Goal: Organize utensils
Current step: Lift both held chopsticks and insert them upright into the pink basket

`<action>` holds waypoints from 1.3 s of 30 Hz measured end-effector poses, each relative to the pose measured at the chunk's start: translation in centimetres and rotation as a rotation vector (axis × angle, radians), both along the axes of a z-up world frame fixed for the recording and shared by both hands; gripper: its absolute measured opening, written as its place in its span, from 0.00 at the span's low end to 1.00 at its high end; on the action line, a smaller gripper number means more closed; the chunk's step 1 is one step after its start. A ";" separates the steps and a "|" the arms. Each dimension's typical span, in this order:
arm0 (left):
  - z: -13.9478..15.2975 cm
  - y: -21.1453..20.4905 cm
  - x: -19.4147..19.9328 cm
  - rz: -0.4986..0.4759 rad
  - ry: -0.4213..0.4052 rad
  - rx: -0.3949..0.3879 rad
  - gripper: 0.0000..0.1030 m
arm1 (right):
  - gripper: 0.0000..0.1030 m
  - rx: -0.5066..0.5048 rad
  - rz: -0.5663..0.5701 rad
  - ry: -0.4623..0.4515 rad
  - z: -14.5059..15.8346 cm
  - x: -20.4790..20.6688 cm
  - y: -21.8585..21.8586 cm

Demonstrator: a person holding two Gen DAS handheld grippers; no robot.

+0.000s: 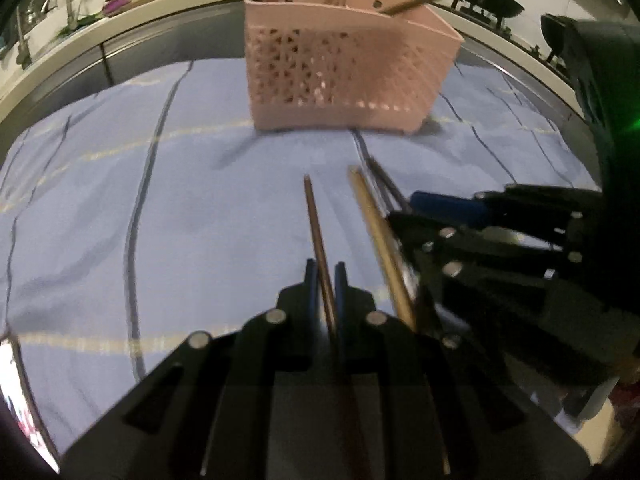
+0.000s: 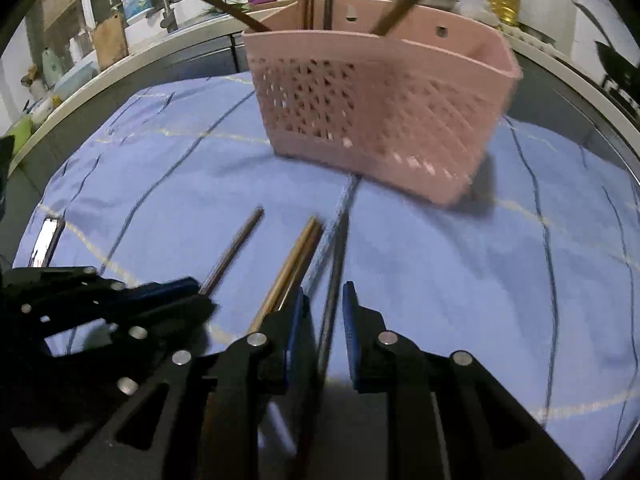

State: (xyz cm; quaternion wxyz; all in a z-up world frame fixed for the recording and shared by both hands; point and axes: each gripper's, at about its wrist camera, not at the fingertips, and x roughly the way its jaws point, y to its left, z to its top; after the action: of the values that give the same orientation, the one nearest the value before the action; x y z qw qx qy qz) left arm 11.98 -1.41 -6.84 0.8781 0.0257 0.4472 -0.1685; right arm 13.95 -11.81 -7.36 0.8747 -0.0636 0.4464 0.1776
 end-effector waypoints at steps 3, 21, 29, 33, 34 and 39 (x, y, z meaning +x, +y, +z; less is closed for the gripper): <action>0.1 -0.1 1.1 -0.004 -0.006 -0.021 0.05 | 0.05 0.052 0.010 0.029 0.1 1.1 0.1; 20.0 3.9 -4.9 -0.043 -0.497 -0.230 0.04 | 0.05 0.418 -0.080 -0.481 19.1 -5.2 -3.2; 23.3 2.3 2.3 0.073 -0.645 -0.200 0.04 | 0.05 0.422 -0.263 -0.785 21.9 -1.2 -3.2; 21.8 2.7 5.9 0.104 -0.602 -0.195 0.04 | 0.05 0.396 -0.283 -0.797 21.0 1.4 -3.5; 21.4 2.7 6.3 0.103 -0.595 -0.193 0.04 | 0.05 0.391 -0.286 -0.795 20.7 1.9 -3.5; 19.5 2.6 7.8 0.102 -0.567 -0.178 0.04 | 0.05 0.422 -0.292 -0.789 20.9 2.9 -3.6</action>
State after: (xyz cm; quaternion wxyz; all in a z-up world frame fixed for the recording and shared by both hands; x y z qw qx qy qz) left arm 19.78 1.15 12.69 0.9741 -0.0277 0.1683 -0.1487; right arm 16.86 -15.41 13.52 0.9873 0.1163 0.0384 0.1016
